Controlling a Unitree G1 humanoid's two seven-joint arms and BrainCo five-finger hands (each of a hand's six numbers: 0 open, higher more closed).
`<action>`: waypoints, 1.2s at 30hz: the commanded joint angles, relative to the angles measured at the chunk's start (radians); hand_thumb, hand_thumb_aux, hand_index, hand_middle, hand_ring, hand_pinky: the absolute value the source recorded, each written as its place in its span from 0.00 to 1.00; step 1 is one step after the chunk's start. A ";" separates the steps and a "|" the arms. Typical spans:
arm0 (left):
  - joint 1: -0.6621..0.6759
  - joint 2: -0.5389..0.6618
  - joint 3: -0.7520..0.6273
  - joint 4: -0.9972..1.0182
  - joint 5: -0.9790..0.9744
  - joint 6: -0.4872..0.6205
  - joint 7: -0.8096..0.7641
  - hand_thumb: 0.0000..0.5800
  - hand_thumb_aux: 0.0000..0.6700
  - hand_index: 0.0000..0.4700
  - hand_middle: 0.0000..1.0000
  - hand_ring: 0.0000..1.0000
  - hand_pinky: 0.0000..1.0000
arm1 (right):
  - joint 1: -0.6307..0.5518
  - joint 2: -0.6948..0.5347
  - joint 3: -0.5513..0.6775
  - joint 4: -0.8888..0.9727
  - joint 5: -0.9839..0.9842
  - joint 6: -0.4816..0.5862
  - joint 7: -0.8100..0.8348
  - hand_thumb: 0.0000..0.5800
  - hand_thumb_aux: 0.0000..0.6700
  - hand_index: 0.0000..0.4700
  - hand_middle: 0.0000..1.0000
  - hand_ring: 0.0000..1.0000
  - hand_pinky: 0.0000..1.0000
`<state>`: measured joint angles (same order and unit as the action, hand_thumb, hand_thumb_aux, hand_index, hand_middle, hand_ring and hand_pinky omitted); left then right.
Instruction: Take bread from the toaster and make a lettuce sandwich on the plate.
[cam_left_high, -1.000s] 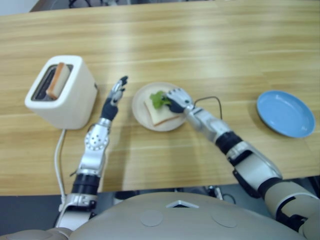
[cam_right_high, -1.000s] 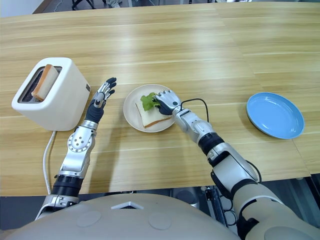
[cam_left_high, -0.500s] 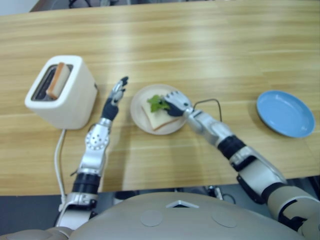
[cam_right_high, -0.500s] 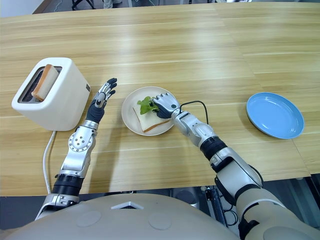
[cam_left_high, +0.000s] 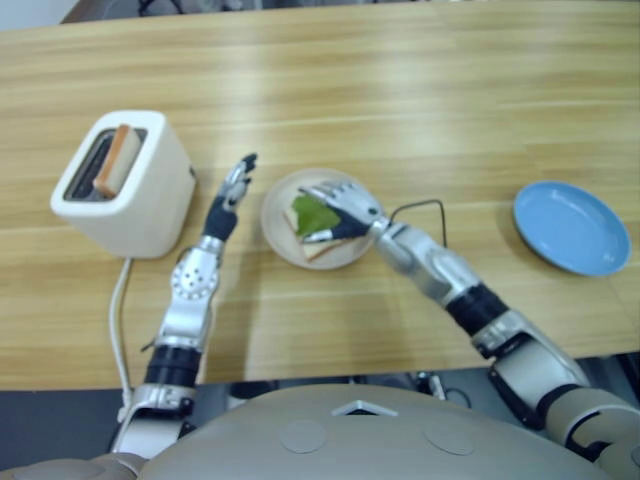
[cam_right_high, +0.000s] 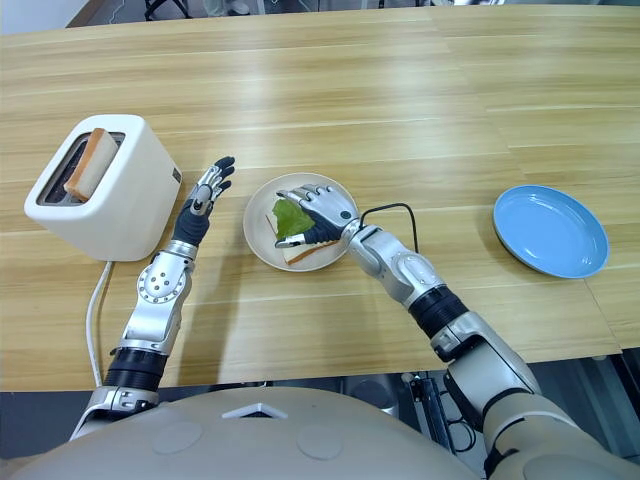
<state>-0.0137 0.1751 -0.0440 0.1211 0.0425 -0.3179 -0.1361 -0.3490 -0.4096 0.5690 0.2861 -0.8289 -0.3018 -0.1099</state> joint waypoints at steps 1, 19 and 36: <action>0.003 0.005 -0.004 -0.010 0.015 0.009 -0.005 0.00 0.00 0.00 0.00 0.00 0.00 | 0.053 -0.039 -0.070 -0.141 0.083 -0.009 0.079 0.00 0.00 0.00 0.00 0.00 0.00; -0.097 0.467 0.293 -0.600 0.259 0.268 -0.147 0.00 0.00 0.00 0.00 0.00 0.00 | 0.204 -0.125 -0.521 -0.204 0.263 0.046 -0.009 0.00 0.00 0.00 0.00 0.00 0.00; -0.009 0.722 0.220 -0.169 0.710 0.500 -0.128 0.00 0.00 0.00 0.00 0.00 0.00 | 0.290 -0.116 -0.530 -0.126 0.256 0.034 -0.078 0.00 0.00 0.00 0.00 0.00 0.00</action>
<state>-0.0189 0.8933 0.2068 -0.0743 0.7285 0.1668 -0.2652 -0.0685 -0.5195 0.0414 0.1500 -0.5695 -0.2712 -0.1860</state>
